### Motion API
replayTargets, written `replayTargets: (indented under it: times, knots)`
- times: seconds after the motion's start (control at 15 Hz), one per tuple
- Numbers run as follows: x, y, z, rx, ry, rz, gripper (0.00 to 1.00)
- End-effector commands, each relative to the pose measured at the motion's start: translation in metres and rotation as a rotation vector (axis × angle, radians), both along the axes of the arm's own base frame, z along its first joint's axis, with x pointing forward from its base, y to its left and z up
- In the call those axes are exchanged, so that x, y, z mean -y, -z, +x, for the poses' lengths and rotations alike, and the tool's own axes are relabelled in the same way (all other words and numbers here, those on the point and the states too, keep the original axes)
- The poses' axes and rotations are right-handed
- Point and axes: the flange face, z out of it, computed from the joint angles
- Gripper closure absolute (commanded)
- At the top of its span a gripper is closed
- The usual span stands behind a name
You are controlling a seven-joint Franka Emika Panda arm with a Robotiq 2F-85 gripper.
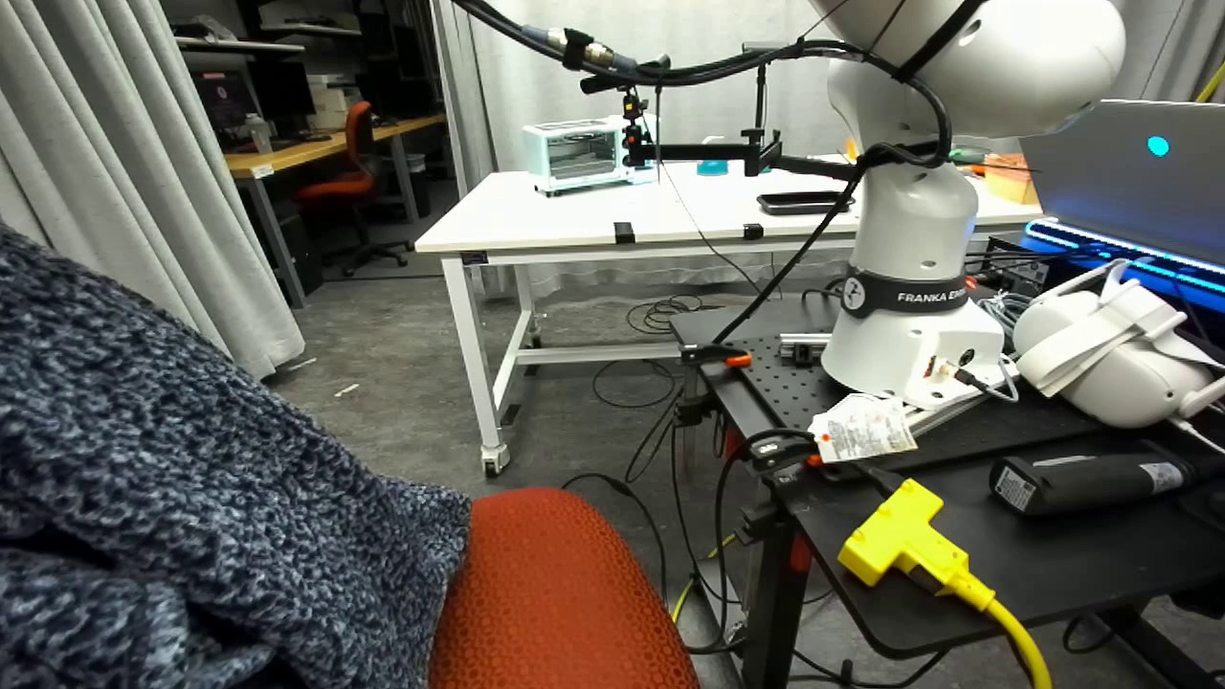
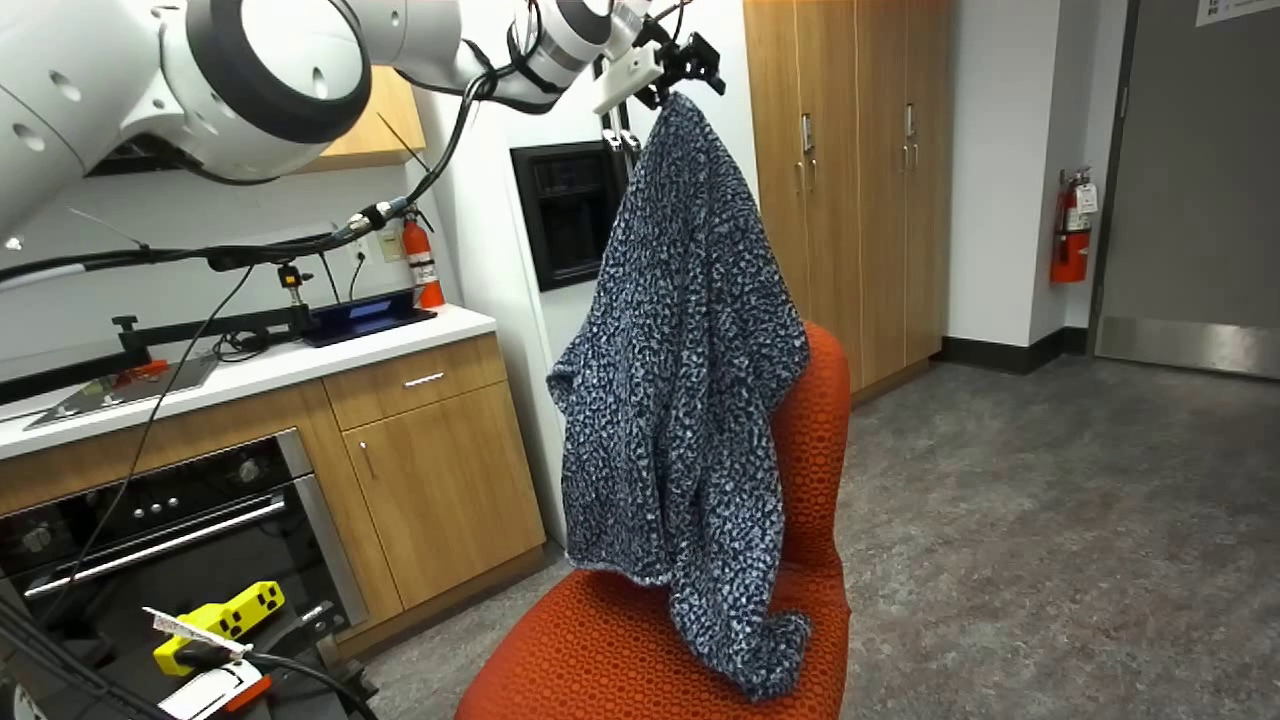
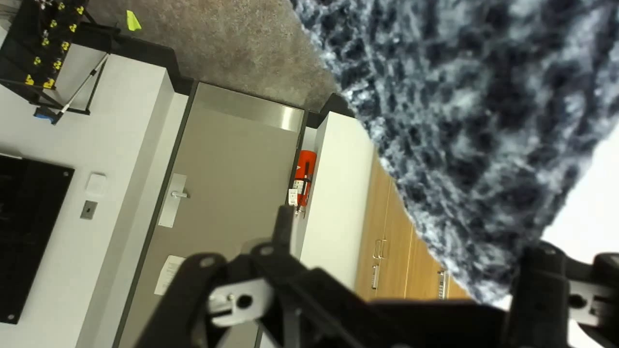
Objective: Move the cloth from the backrest of the chair to the seat of the chair then move it to the backrest of the chair
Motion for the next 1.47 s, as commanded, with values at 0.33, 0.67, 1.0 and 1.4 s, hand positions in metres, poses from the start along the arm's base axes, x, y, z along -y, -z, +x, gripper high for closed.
replayTargets:
  times: [0.33, 0.67, 1.0, 1.4]
  knots:
    - [-0.029, 0.007, -0.011, -0.217, -0.144, -0.049, 0.0]
    - [-0.036, 0.015, -0.024, -0.41, -0.222, -0.023, 0.0]
    - [-0.044, -0.008, -0.034, -0.397, -0.217, -0.021, 0.0]
    - [-0.064, -0.029, -0.049, -0.381, -0.223, -0.043, 0.0]
